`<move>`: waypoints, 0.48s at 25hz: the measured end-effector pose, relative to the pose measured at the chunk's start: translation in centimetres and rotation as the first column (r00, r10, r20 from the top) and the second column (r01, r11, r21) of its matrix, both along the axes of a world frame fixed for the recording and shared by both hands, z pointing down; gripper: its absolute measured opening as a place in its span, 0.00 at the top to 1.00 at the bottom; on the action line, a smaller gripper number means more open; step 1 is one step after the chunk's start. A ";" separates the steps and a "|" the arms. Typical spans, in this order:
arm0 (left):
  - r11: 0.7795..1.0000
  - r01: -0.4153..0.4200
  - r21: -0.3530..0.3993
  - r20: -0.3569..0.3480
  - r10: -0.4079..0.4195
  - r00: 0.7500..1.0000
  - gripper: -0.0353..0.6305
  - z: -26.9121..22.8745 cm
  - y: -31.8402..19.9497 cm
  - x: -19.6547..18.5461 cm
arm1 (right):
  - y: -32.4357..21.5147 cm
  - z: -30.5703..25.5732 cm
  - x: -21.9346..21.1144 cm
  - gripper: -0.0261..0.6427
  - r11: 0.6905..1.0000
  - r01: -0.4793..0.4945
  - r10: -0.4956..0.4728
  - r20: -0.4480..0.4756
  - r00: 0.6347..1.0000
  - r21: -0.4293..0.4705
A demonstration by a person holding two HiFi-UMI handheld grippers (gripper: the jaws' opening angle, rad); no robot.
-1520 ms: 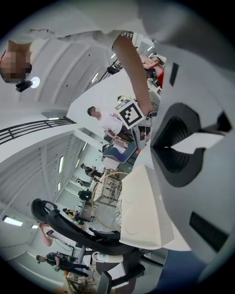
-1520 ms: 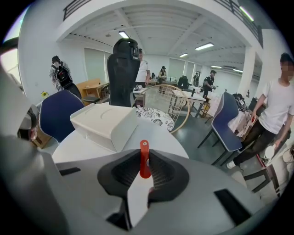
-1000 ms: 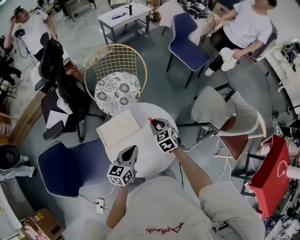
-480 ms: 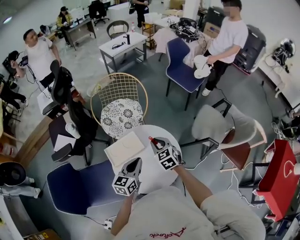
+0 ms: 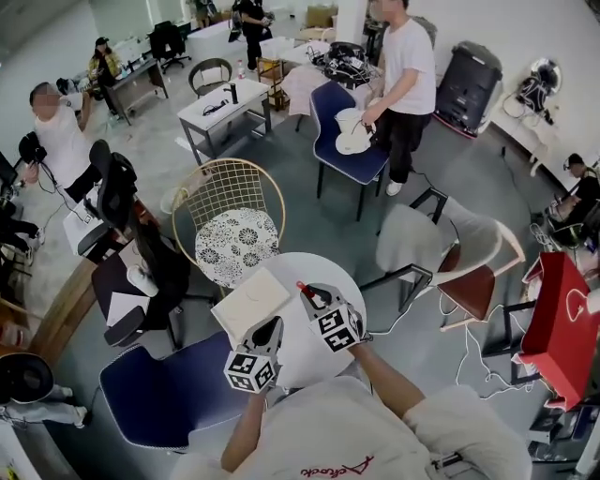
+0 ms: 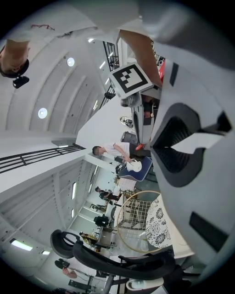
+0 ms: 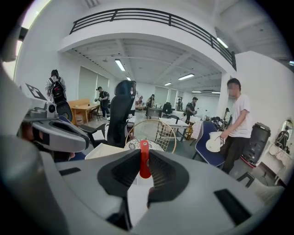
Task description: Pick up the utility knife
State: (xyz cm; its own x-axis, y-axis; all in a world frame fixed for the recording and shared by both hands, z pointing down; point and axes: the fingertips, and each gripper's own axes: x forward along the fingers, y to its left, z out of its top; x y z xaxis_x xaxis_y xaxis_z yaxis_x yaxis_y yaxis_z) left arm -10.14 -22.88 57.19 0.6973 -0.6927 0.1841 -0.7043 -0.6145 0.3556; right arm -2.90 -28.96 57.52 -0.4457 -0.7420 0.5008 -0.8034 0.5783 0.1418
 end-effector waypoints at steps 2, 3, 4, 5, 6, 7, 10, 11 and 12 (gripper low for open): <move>1.000 -0.027 0.003 0.002 0.027 1.000 0.93 0.0 0.3 -0.4 | 0.8 0.1 -0.3 0.86 1.000 -0.027 0.027 0.006 1.000 0.000; 0.999 -0.039 0.004 0.004 0.039 0.999 0.93 0.0 0.5 -0.5 | 1.2 0.1 -0.3 0.86 0.999 -0.039 0.039 0.008 0.999 0.000; 0.999 -0.047 0.005 0.006 0.047 0.999 0.93 0.0 0.7 -0.7 | 1.6 0.1 -0.4 0.86 0.999 -0.048 0.048 0.009 0.999 -0.002; 0.999 -0.053 0.005 0.008 0.053 0.999 0.93 0.0 1.0 -0.7 | 2.1 0.1 -0.4 0.86 0.998 -0.055 0.055 0.008 0.998 -0.005; 0.998 -0.057 0.006 0.009 0.057 0.998 0.93 -0.1 1.2 -0.8 | 2.6 0.1 -0.4 0.86 0.998 -0.059 0.059 0.008 0.998 -0.007; 0.998 -0.059 0.006 0.010 0.059 0.998 0.93 -0.1 1.5 -0.8 | 2.9 0.1 -0.3 0.86 0.998 -0.061 0.061 0.007 0.998 -0.007; 0.998 -0.058 0.006 0.013 0.058 0.998 0.93 -0.2 2.2 -1.1 | 3.8 0.1 -0.4 0.86 0.998 -0.064 0.064 0.003 0.998 -0.009; 0.998 -0.056 0.005 0.013 0.056 0.998 0.93 -0.1 2.4 -1.3 | 4.0 0.1 -0.4 0.86 0.998 -0.064 0.064 0.002 0.998 -0.009; 0.999 -0.052 0.006 0.014 0.052 0.999 0.93 -0.1 2.6 -1.5 | 4.1 0.1 -0.5 0.86 0.998 -0.063 0.063 0.002 0.998 -0.007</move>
